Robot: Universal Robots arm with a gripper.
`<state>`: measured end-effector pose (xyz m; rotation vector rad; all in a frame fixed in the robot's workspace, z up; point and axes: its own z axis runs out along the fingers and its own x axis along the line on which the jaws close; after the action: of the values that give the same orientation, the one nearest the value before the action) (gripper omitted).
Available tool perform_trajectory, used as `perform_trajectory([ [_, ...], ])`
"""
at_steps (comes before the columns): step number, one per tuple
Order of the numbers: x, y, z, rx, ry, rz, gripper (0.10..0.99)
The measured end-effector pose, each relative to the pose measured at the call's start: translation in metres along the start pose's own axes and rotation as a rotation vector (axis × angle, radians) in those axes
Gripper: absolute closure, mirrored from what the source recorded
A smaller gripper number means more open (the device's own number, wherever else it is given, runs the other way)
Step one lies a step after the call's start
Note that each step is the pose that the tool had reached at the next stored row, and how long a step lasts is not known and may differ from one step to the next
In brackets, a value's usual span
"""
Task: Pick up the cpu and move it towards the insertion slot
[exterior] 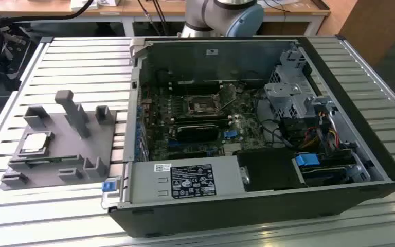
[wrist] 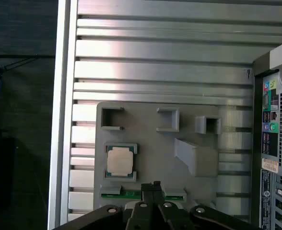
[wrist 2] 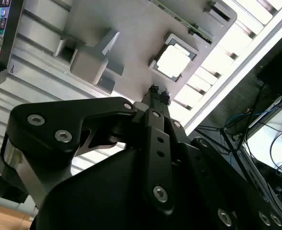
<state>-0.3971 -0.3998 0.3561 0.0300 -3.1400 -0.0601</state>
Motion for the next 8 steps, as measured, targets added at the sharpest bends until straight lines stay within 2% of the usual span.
perform_trajectory([
  [8, 0.0006, 0.0000, 0.0000, 0.000, 0.0001, 0.000, 0.980],
])
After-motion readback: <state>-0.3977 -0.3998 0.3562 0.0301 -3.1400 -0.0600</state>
